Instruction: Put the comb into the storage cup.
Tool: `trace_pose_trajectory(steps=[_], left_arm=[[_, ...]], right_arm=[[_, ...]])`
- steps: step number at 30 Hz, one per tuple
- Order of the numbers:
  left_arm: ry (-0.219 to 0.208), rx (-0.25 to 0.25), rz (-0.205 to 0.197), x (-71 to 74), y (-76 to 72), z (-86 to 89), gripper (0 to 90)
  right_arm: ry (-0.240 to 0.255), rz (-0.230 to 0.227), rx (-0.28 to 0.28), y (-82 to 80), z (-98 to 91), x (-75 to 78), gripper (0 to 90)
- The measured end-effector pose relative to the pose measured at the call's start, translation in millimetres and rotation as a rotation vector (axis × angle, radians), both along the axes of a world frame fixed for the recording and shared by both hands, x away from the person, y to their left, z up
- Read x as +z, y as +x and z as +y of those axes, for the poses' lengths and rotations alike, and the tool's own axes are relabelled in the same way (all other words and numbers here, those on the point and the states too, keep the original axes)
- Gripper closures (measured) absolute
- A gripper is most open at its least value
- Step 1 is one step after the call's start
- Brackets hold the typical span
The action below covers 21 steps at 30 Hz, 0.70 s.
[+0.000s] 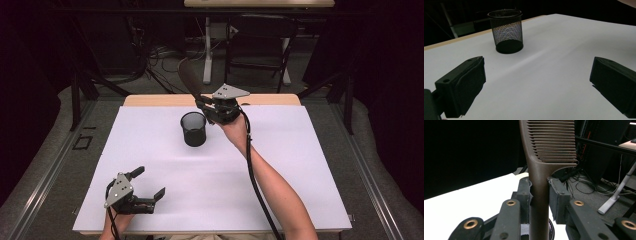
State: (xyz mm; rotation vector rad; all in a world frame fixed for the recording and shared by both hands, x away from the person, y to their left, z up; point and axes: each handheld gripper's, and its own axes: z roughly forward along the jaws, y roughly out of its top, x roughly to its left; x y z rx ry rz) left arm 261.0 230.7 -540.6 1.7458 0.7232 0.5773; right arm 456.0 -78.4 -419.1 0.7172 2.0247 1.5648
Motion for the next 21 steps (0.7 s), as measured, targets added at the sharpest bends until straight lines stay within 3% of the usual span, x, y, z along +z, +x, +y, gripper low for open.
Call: trace_pose_trajectory(steps=[21], left_arm=[[-0.001, 0.003, 0.005, -0.2, 1.1, 0.1, 0.4]], right_arm=[[0.018, -0.037, -0.008, 7.4, 10.7, 3.0, 72.6]])
